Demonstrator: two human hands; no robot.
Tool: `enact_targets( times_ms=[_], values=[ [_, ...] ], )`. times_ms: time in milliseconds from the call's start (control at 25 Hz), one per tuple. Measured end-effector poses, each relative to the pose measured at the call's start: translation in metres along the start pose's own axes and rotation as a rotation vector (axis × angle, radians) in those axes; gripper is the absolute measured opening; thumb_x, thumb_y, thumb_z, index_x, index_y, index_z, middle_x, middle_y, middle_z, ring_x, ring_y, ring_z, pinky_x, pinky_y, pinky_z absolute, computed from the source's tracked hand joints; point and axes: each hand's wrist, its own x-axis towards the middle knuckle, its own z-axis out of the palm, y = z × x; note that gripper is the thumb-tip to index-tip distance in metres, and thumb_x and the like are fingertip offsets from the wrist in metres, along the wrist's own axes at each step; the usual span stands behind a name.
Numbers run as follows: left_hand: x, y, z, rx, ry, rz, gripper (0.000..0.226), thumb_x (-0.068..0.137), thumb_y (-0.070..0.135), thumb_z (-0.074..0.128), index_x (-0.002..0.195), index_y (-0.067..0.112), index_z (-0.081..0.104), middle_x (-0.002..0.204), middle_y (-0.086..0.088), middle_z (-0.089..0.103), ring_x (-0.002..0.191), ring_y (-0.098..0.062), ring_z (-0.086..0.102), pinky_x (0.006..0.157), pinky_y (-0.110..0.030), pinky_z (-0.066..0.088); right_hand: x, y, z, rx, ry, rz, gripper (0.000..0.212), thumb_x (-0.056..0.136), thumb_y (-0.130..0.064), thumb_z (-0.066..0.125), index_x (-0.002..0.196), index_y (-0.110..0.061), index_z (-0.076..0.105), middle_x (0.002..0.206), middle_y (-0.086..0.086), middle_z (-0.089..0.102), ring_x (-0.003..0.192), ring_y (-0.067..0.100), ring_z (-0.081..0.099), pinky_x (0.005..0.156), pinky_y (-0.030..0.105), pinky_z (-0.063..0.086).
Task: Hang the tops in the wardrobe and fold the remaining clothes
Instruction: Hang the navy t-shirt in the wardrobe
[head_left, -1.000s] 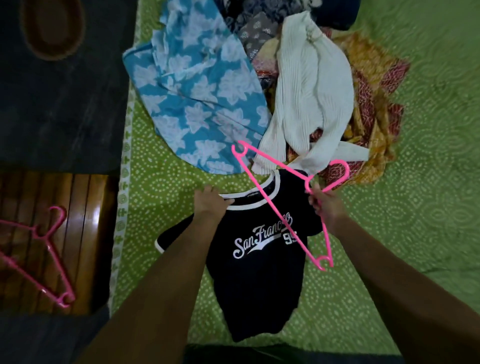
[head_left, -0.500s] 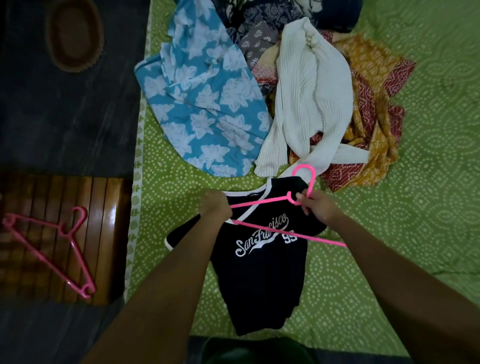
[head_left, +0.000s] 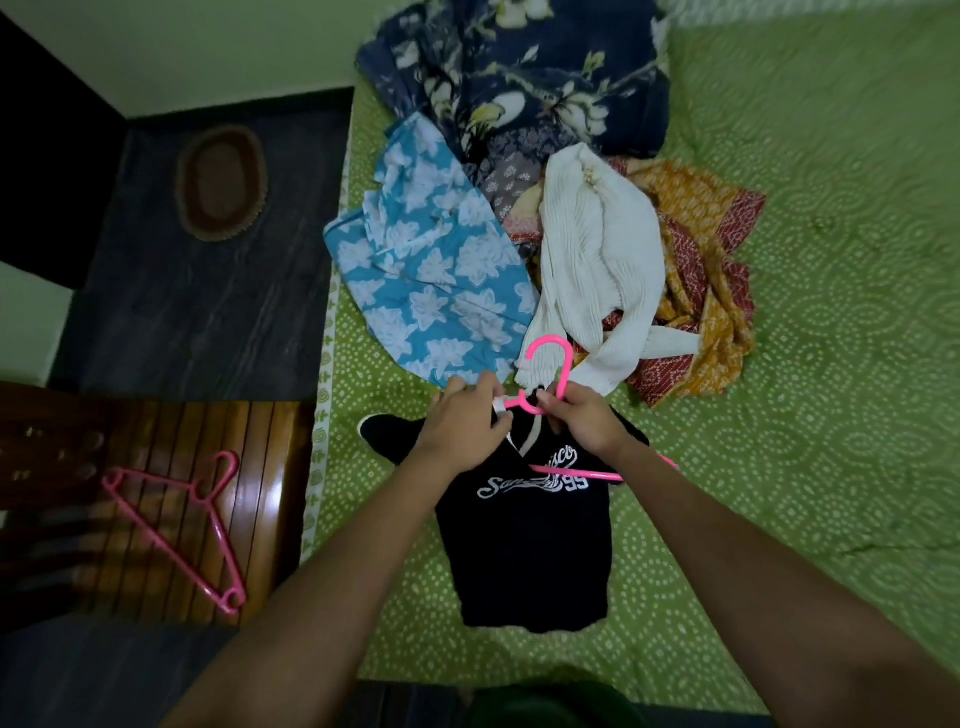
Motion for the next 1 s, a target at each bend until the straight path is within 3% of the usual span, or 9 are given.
enact_targets(
  times_ms=[160,240,320,400,520,680,800,920,1000],
  values=[
    [-0.026,0.018,-0.049,-0.057,-0.103,0.16,0.033,0.099,0.041,0.043,0.12,0.017,0.052,0.108,-0.003,0.062,0.105,-0.022,0.055,0.087,-0.036,0.039,-0.05,-0.049,-0.01,0.012,0.126,-0.18,0.017,0.095,-0.026,0.057,0.085,-0.014,0.054,0.071,-0.005,0.06,0.065,0.006,0.053,0.074,0.027,0.039],
    [-0.042,0.04,-0.071,-0.163,-0.082,0.216,0.027,0.099,0.037,0.046,0.112,0.017,0.059,0.099,-0.001,0.06,0.095,-0.019,0.055,0.076,-0.033,0.041,-0.084,-0.07,-0.006,-0.101,0.53,-0.308,0.028,0.089,-0.032,0.065,0.101,-0.014,0.047,0.093,-0.006,0.051,0.083,0.005,0.048,0.078,0.019,0.035],
    [-0.065,0.061,-0.091,-0.192,-0.002,0.308,0.02,0.099,0.034,0.046,0.101,0.019,0.06,0.092,0.001,0.059,0.089,-0.02,0.056,0.072,-0.032,0.04,-0.122,-0.085,0.006,-0.223,0.814,-0.446,0.035,0.088,-0.038,0.065,0.101,-0.011,0.048,0.096,-0.002,0.046,0.087,0.012,0.041,0.079,0.027,0.034],
    [-0.084,0.083,-0.112,-0.182,0.06,0.365,0.019,0.098,0.03,0.049,0.102,0.016,0.061,0.096,0.0,0.062,0.093,-0.021,0.058,0.074,-0.033,0.042,-0.147,-0.101,0.018,-0.322,0.705,-0.562,0.03,0.09,-0.04,0.058,0.095,-0.011,0.054,0.092,-0.001,0.052,0.086,0.011,0.042,0.079,0.037,0.039],
    [-0.128,0.11,-0.155,-0.08,0.153,0.484,0.03,0.094,0.029,0.058,0.118,0.013,0.062,0.114,-0.007,0.062,0.107,-0.023,0.057,0.088,-0.038,0.045,-0.193,-0.135,0.037,-0.228,0.514,-0.575,0.028,0.09,-0.032,0.06,0.111,-0.015,0.052,0.099,-0.003,0.056,0.089,0.011,0.052,0.078,0.037,0.046],
    [-0.189,0.135,-0.215,0.084,0.269,0.679,0.044,0.088,0.021,0.067,0.129,0.012,0.057,0.113,-0.013,0.057,0.108,-0.025,0.051,0.09,-0.031,0.037,-0.254,-0.192,0.052,-0.076,0.568,-0.703,0.033,0.091,-0.019,0.063,0.12,-0.019,0.047,0.101,-0.011,0.055,0.089,-0.006,0.054,0.071,0.022,0.046],
    [-0.226,0.148,-0.249,0.158,0.313,0.813,0.04,0.09,0.015,0.062,0.13,0.011,0.057,0.11,-0.015,0.06,0.106,-0.026,0.054,0.09,-0.032,0.037,-0.296,-0.215,0.059,-0.113,0.643,-0.739,0.015,0.091,-0.025,0.063,0.104,-0.024,0.056,0.088,-0.012,0.061,0.08,-0.012,0.054,0.063,0.021,0.038],
    [-0.254,0.163,-0.268,0.143,0.417,0.866,0.036,0.093,0.026,0.059,0.127,0.015,0.061,0.122,-0.01,0.065,0.114,-0.026,0.057,0.092,-0.034,0.042,-0.33,-0.209,0.064,-0.157,0.565,-0.612,0.029,0.086,-0.047,0.064,0.104,-0.023,0.062,0.095,-0.005,0.068,0.089,0.008,0.063,0.075,0.031,0.049],
    [-0.267,0.174,-0.276,0.103,0.492,0.883,0.034,0.093,0.032,0.059,0.124,0.02,0.063,0.124,-0.005,0.065,0.115,-0.024,0.058,0.092,-0.037,0.046,-0.349,-0.178,0.058,-0.446,0.488,-0.307,0.043,0.086,-0.057,0.058,0.109,-0.022,0.064,0.106,0.003,0.067,0.101,0.02,0.062,0.085,0.034,0.044]
  ],
)
